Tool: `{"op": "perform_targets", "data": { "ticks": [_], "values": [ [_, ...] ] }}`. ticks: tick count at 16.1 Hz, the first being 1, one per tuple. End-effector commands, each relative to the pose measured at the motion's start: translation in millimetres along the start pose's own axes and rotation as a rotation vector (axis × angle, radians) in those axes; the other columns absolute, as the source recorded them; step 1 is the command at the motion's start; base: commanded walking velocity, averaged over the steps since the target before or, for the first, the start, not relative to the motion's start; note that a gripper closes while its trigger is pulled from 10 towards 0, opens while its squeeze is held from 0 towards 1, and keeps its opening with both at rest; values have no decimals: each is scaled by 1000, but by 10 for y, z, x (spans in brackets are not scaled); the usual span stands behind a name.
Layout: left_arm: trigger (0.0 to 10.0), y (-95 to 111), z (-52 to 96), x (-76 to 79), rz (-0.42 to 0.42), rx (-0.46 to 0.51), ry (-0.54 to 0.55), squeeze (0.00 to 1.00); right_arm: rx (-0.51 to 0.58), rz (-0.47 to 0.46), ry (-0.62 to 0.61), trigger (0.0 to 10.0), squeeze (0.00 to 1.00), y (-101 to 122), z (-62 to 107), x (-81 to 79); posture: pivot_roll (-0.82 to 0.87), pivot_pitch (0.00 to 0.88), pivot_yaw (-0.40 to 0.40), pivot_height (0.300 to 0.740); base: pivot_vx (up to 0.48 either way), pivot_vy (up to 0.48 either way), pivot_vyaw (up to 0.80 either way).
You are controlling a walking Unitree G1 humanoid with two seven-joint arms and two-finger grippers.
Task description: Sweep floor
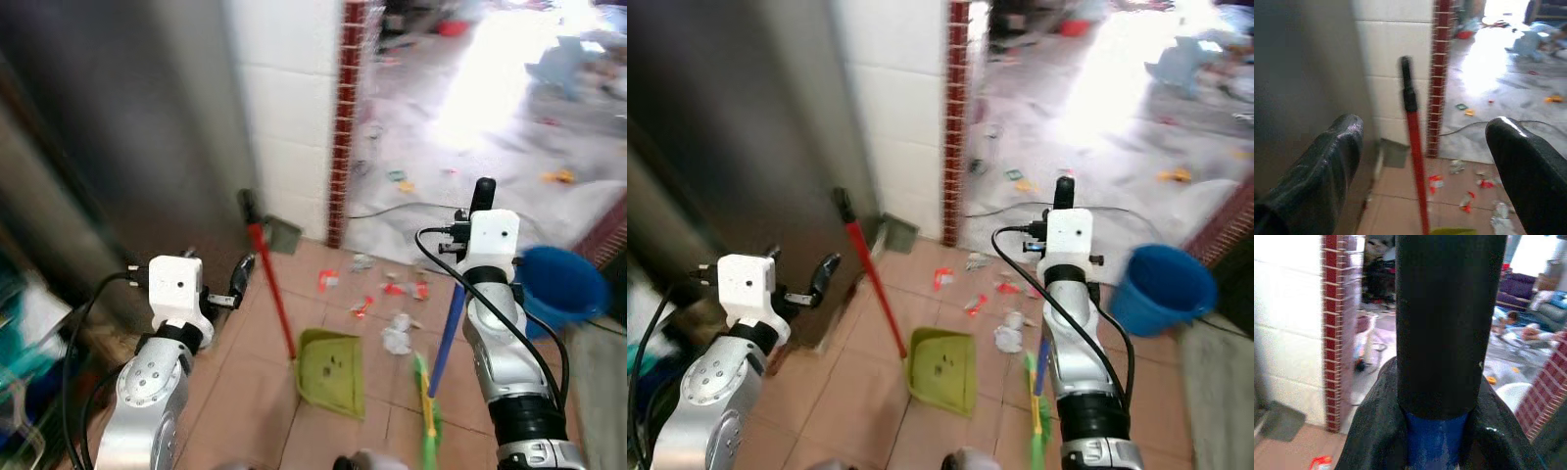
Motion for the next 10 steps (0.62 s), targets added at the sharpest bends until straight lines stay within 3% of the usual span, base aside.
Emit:
{"op": "perform_targets", "data": {
  "ticks": [1, 10],
  "values": [
    [10000, 20, -3, 1, 1, 2, -4, 0, 31, 12, 6, 10000, 0, 100, -43, -10, -79, 0, -1, 740, 352, 0, 0],
    [10000, -5, 15, 70, 17, -7, -40, 0, 32, 16, 14, 10000, 0, 111, -50, -19, -81, 0, -2, 740, 356, 0, 0]
  ]
}}
Point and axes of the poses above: a point about 5 cm out from each wrist's last joint towards the gripper, its own z axis pointing back from the gripper into the wrist, its own y axis along the axis of the wrist's last joint, x = y × z, the point moved 5 cm from there along -z, pointing out of the wrist towards the gripper, and after that the axes turned 3 degrees about -z, right-handed, at the moved point
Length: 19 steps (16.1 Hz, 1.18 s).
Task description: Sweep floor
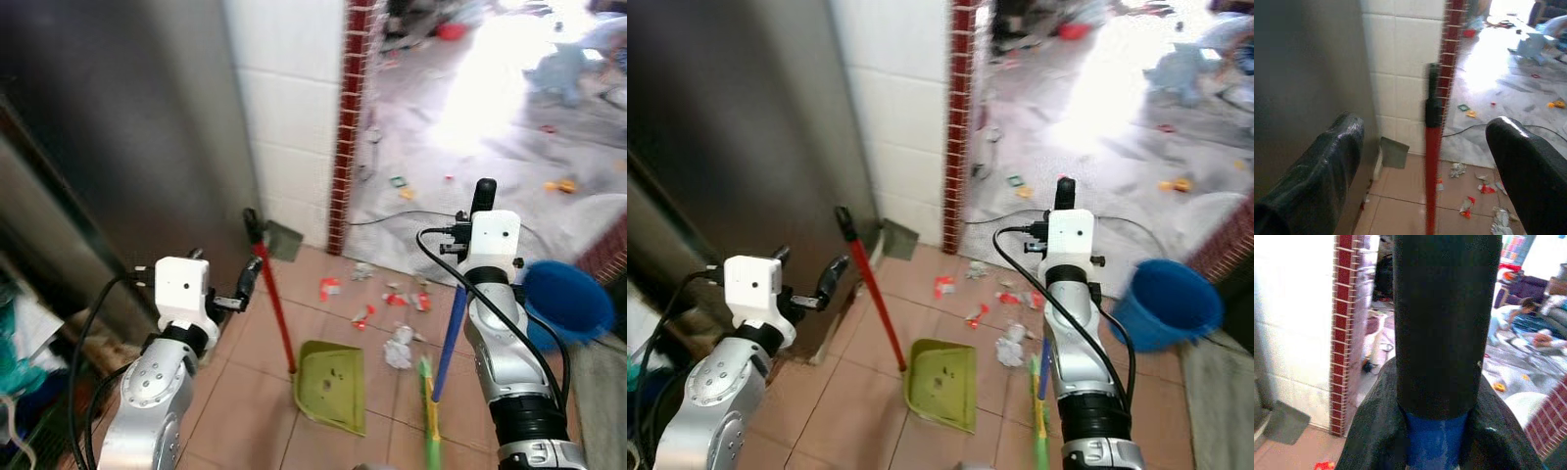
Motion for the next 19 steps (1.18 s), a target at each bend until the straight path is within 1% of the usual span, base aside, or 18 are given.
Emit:
{"op": "perform_targets", "data": {
  "ticks": [1, 4, 6, 7, 11, 13, 15, 17, 19],
  "values": [
    [10000, 16, 14, 10, 7, 3, -8, 0, 40, 3, 13, 10000, 0, 122, -47, -31, -81, 0, -3, 740, 315, 0, 0],
    [10000, 4, 32, 59, 8, -6, -24, 0, 38, 4, 17, 10000, 0, 118, -49, -33, -82, 0, -4, 740, 346, 0, 0],
    [10000, -15, 32, 71, -9, -16, -24, 0, 36, 6, 17, 10000, 0, 115, -46, -32, -84, 0, -3, 740, 0, 0, 0],
    [10000, -15, 36, 72, 1, -12, -22, 0, 36, 6, 17, 10000, 0, 115, -45, -31, -85, 0, -2, 740, 0, 0, 0],
    [10000, -60, 68, 72, -15, -33, -10, 0, 31, 7, 18, 10000, 0, 98, -27, -23, -88, 0, -2, 740, 0, 0, 0],
    [10000, -107, 90, 43, -35, -61, 23, 0, 28, 9, 19, 10000, 0, 94, -22, -25, -87, 0, -2, 740, 0, 0, 0],
    [10000, -192, 107, 21, -25, -103, 46, 0, 27, 9, 22, 10000, 0, 94, -24, -39, -84, 0, -7, 740, 0, 0, 0],
    [10000, -311, 87, 5, -25, -158, 36, 0, 26, 6, 25, 10000, 0, 100, -20, -49, -85, 0, -7, 740, 0, 0, 0],
    [10000, -286, 39, 12, -17, -136, 20, 0, 23, 4, 24, 10000, 0, 90, -21, -33, -87, 0, -5, 740, 0, 0, 0]
  ]
}}
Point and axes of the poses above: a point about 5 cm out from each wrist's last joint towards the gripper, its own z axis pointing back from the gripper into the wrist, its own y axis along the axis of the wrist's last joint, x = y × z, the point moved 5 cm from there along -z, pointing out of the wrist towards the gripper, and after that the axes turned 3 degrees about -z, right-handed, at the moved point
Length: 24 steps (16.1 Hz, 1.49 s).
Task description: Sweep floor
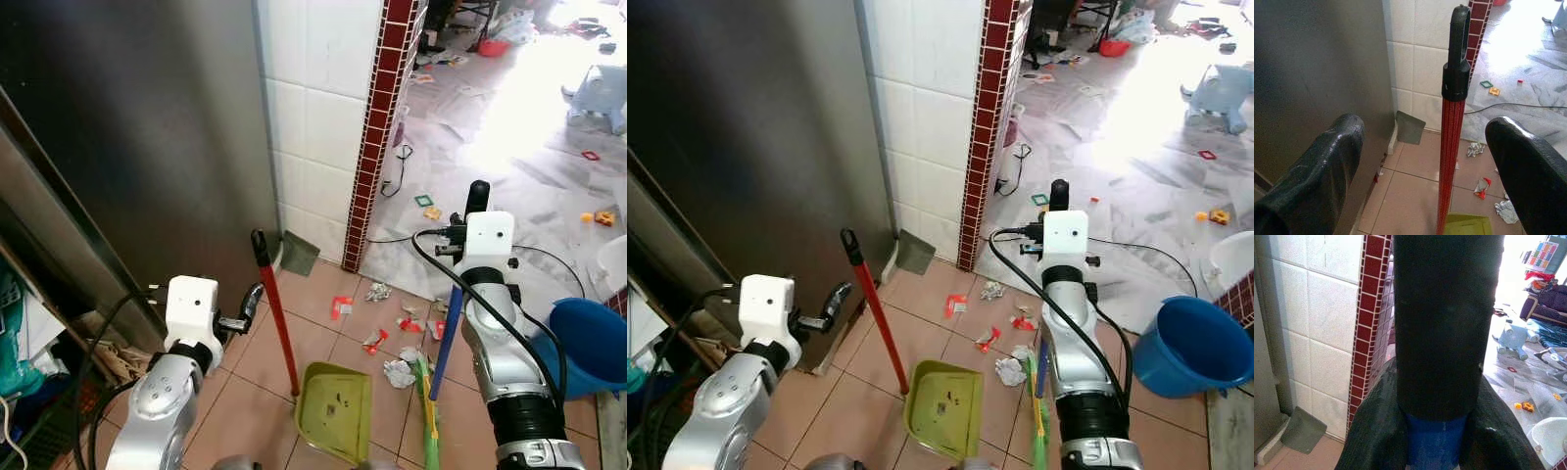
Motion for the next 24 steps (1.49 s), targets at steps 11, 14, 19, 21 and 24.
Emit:
{"op": "perform_targets", "data": {
  "ticks": [11, 14, 19, 21, 24],
  "values": [
    [10000, 111, -85, 43, -11, 41, -50, 0, 34, 9, -10, 10000, 0, 120, -43, 49, -104, 0, 2, 740, 0, -196, -225],
    [10000, 167, -99, -24, -25, 59, -15, 0, 36, 5, -4, 10000, 0, 131, -57, 26, -97, 0, -1, 740, 0, 0, 0],
    [10000, 228, -117, -162, -38, 75, 65, 0, 37, 0, 4, 10000, 0, 127, -72, 0, -87, 0, -2, 740, 0, 0, 0],
    [10000, 197, -150, -321, -58, 60, 174, 0, 37, 2, 4, 10000, 0, 125, -69, 11, -86, 0, -5, 740, 0, 0, 0],
    [10000, 164, -160, -449, -71, 43, 244, 0, 39, 6, 5, 10000, 0, 132, -57, 35, -94, 0, -9, 740, 0, 0, 0]
  ]
}}
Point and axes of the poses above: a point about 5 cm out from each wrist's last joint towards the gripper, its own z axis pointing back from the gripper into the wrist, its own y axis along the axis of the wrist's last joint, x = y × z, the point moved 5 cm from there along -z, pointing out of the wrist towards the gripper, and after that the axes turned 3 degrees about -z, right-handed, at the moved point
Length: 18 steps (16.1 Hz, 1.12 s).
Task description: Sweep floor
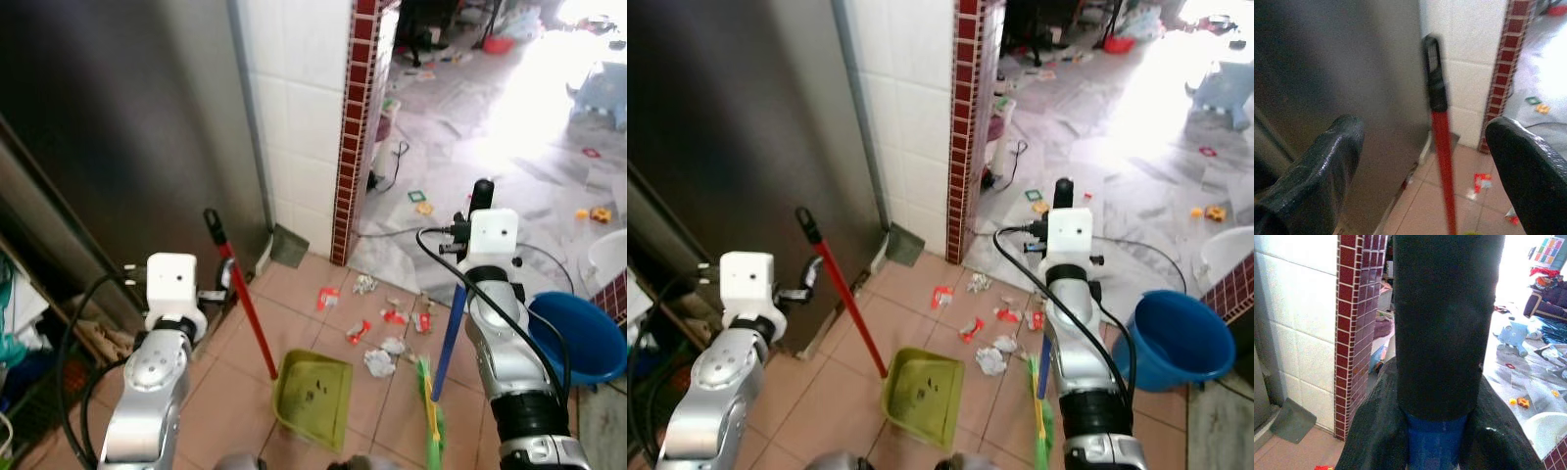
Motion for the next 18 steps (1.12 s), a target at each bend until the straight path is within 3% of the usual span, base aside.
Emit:
{"op": "perform_targets", "data": {
  "ticks": [1, 6, 13, 17, 18],
  "values": [
    [10000, -10, -21, -70, -17, -4, 26, 0, 44, 10, 7, 10000, 0, 123, -12, 20, -94, 0, -11, 740, 0, 0, 0],
    [10000, -152, -132, -133, 25, -41, 30, 0, 25, 24, 7, 10000, 0, 77, 68, 79, -107, 0, -24, 740, 0, 0, 0],
    [10000, -190, -350, 19, -19, -25, -83, 0, -3, 51, 2, 10000, 0, 56, 200, 210, -137, 53, -52, 740, 0, 0, 0],
    [10000, -214, -392, 128, -20, 21, -134, 0, 14, 64, 25, 10000, 0, 213, 222, 224, -178, 87, -82, 740, 0, 0, 0],
    [10000, -225, -458, 120, -54, 43, -125, 0, 19, 68, 21, 10000, 0, 265, 223, 280, -193, 94, -89, 740, 0, 0, 0]
  ]
}}
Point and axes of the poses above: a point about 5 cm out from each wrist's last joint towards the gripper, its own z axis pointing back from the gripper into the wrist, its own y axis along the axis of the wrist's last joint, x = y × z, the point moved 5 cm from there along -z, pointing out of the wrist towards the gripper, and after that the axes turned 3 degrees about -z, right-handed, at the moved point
